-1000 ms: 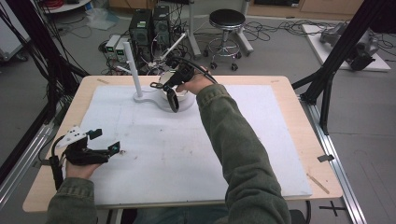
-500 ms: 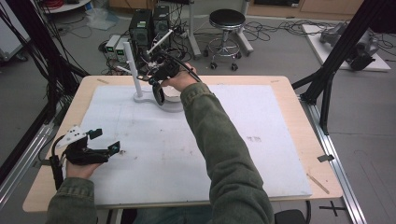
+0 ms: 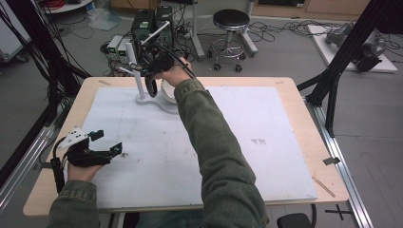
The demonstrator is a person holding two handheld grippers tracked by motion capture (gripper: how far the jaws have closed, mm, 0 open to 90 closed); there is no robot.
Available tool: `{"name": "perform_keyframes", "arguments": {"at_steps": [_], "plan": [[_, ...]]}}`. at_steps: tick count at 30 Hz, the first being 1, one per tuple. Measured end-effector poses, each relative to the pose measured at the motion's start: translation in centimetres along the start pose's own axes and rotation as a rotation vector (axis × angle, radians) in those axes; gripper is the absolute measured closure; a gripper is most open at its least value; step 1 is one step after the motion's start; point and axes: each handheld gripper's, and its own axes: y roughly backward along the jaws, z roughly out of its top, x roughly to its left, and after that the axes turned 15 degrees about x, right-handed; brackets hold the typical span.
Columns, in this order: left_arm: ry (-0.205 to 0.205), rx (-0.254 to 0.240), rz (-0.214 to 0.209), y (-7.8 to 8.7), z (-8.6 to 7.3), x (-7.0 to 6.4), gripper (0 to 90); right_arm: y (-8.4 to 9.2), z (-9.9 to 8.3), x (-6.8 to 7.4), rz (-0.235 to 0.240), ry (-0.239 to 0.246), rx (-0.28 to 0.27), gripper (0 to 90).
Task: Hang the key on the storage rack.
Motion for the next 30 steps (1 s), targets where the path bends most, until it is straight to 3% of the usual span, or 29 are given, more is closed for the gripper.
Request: {"name": "perform_keyframes", "arguments": {"at_steps": [4,13,20,25,29,30], "plan": [[0.003,0.006,0.000,0.0,0.0,0.0,2.9,-0.5,0.5,-0.2,-0.024,0.004,-0.037,82.2],[0.001,0.016,0.005,0.0,-0.1,0.0,2.9,-1.3,0.6,-0.8,-0.041,-0.005,-0.055,82.1],[0.003,0.017,0.000,-0.1,-0.1,0.1,2.9,-1.8,0.8,-0.4,-0.050,0.015,-0.038,81.9],[0.002,0.022,-0.004,-0.2,-0.1,0.1,2.9,-2.4,0.8,-0.5,-0.050,-0.003,-0.035,81.1],[0.007,0.020,-0.006,-0.2,-0.1,0.2,2.9,-2.9,0.7,-0.6,-0.044,-0.012,-0.023,74.1],[0.006,0.022,-0.009,-0.2,-0.1,0.2,2.9,-2.8,0.8,-0.6,-0.059,-0.038,-0.035,67.5]]}}
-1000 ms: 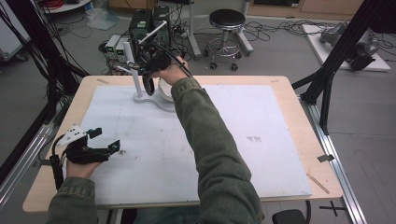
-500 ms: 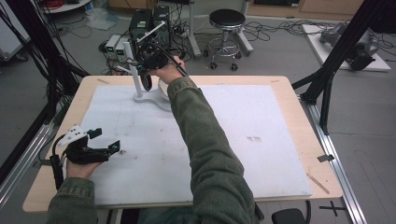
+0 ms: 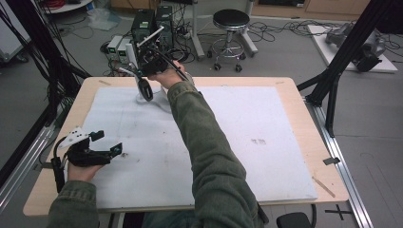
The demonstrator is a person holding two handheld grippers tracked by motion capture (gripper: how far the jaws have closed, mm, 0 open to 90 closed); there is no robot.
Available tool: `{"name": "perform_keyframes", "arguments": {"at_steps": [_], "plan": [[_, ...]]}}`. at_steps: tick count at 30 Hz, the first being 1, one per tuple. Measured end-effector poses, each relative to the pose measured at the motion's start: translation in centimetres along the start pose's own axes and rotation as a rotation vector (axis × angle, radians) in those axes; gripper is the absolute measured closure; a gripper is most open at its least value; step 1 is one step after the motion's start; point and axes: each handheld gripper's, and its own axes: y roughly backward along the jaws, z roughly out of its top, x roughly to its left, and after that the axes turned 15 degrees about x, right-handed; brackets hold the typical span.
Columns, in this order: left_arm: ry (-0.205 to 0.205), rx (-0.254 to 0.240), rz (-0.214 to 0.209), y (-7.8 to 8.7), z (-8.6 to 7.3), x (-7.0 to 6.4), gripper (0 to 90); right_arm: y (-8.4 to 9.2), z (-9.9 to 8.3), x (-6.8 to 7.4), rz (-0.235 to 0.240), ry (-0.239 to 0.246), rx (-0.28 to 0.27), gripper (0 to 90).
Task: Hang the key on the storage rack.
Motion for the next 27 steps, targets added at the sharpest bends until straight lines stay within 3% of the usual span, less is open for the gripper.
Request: {"name": "perform_keyframes", "arguments": {"at_steps": [6,8,18,24,27], "plan": [[-0.002,0.006,-0.006,-0.1,0.0,0.0,2.9,0.1,-0.3,-0.1,-0.017,-0.015,0.049,52.8],[-0.002,0.006,-0.006,-0.1,0.0,0.0,2.9,0.3,-0.8,-0.1,-0.018,-0.026,0.041,42.0],[-0.005,0.012,-0.015,-0.2,0.0,-0.1,2.9,1.4,-2.5,-0.2,-0.029,-0.050,-0.006,18.1],[-0.011,0.020,-0.016,-0.3,0.0,-0.2,2.9,1.8,-3.5,0.0,-0.043,-0.045,0.046,0.5],[-0.011,0.021,-0.017,-0.3,0.0,-0.2,2.9,2.2,-4.1,0.2,-0.031,-0.030,0.043,0.4]]}}
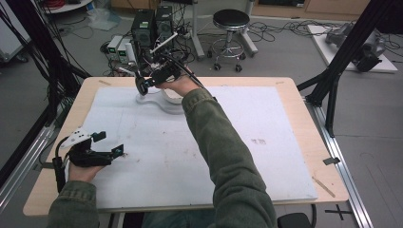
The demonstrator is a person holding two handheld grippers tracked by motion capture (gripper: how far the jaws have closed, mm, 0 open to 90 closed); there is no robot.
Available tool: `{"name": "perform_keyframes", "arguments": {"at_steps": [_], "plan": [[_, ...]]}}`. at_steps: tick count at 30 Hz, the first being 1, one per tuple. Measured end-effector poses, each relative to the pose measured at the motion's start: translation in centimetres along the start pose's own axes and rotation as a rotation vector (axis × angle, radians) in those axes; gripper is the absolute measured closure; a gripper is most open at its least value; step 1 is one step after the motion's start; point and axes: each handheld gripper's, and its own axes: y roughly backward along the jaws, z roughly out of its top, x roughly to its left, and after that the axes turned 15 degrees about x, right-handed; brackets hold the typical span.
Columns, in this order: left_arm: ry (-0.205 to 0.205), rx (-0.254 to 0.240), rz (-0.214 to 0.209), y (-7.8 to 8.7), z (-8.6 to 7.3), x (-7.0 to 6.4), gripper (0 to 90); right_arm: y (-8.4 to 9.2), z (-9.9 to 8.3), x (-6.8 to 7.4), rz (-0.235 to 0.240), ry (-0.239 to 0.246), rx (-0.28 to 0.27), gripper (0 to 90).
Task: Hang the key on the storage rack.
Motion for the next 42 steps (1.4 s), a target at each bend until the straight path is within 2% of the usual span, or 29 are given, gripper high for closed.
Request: {"name": "perform_keyframes", "arguments": {"at_steps": [3,6,12,19,21,23,27,29,32,34,38,42], "plan": [[-0.006,0.006,0.003,0.0,0.0,0.0,2.9,0.2,-0.8,0.0,0.000,-0.003,0.001,0.4],[-0.005,0.006,0.001,0.0,0.0,-0.1,2.9,0.3,-1.7,-0.2,-0.013,-0.007,0.024,0.4],[0.000,-0.006,-0.012,0.1,0.0,-0.2,2.9,0.9,-3.6,-0.9,0.030,-0.038,-0.008,0.4],[-0.007,0.015,-0.009,0.0,0.0,-0.2,2.9,1.6,-5.4,-0.9,0.031,-0.044,-0.024,0.5],[-0.008,0.016,-0.009,0.0,0.0,-0.2,2.9,1.8,-6.2,-0.8,0.040,-0.046,-0.014,0.4],[-0.006,0.018,-0.008,-0.1,0.0,-0.2,2.9,2.0,-7.3,-0.6,0.025,-0.040,-0.019,0.5],[-0.009,0.021,-0.007,-0.1,0.0,-0.3,2.9,2.6,-9.3,-0.8,0.024,-0.046,-0.024,0.5],[-0.013,0.025,-0.003,-0.1,0.0,-0.3,2.9,2.9,-10.3,-1.1,0.035,-0.060,-0.023,0.5],[-0.006,0.026,-0.006,-0.2,-0.1,-0.3,2.9,3.4,-11.6,-1.5,0.023,-0.075,-0.026,0.5],[-0.012,0.040,-0.006,-0.2,-0.1,-0.3,2.9,3.7,-12.3,-1.8,0.018,-0.079,-0.021,0.5],[-0.013,0.042,-0.001,-0.1,-0.1,-0.3,2.9,4.5,-13.6,-1.9,0.005,-0.086,-0.037,0.5],[-0.011,0.041,0.003,-0.1,-0.1,-0.2,2.9,4.8,-15.0,-1.9,-0.014,-0.103,-0.029,0.5]]}}
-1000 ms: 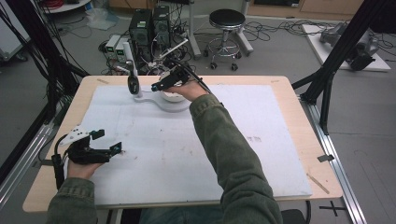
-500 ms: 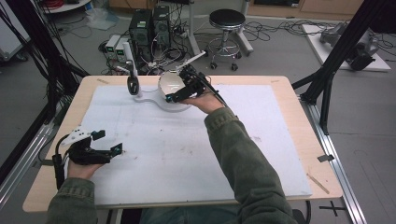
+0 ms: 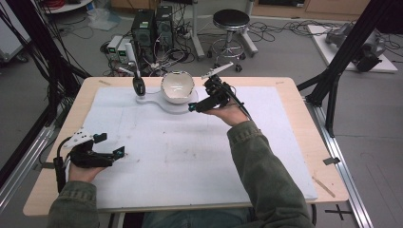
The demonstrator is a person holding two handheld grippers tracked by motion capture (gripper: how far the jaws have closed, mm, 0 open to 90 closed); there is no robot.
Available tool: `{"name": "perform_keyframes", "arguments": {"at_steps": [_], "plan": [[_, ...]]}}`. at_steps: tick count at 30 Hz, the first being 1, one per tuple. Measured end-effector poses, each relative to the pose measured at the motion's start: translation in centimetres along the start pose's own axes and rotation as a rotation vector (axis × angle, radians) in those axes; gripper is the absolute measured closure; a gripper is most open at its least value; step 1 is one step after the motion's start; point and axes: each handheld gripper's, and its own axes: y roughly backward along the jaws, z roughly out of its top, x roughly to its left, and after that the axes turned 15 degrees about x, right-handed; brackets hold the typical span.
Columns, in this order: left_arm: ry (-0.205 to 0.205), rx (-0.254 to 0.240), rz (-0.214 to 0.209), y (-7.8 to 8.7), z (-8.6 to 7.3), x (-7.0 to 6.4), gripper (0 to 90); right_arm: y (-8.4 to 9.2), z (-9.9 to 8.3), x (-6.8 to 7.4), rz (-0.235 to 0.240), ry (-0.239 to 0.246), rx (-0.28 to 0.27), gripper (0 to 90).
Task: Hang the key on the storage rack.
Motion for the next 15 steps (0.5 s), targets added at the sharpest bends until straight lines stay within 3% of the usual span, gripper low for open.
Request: {"name": "perform_keyframes", "arguments": {"at_steps": [15], "plan": [[0.001,0.002,0.005,0.2,0.0,0.0,2.9,1.8,-5.8,-0.2,-0.090,-0.031,0.015,0.5]]}}
